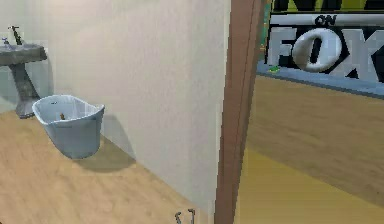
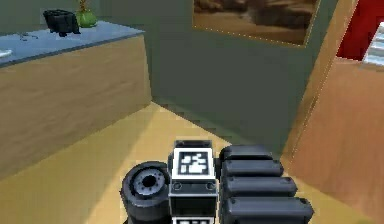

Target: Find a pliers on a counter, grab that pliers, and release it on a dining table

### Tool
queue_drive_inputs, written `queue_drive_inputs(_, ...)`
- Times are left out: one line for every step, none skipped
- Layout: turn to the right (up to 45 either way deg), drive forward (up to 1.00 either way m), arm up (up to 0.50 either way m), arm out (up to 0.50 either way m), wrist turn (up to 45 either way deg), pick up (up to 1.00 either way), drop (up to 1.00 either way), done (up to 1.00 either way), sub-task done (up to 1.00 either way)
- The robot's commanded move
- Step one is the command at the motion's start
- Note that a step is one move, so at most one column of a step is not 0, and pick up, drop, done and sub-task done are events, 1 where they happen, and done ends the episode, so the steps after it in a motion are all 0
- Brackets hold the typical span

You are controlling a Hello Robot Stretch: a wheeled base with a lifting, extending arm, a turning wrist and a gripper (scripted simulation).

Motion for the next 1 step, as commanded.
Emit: queue_drive_inputs(0.0, 0.25, 0.0, 0.0, 0.0, 0.0, 0.0, 0.0, 0.0)
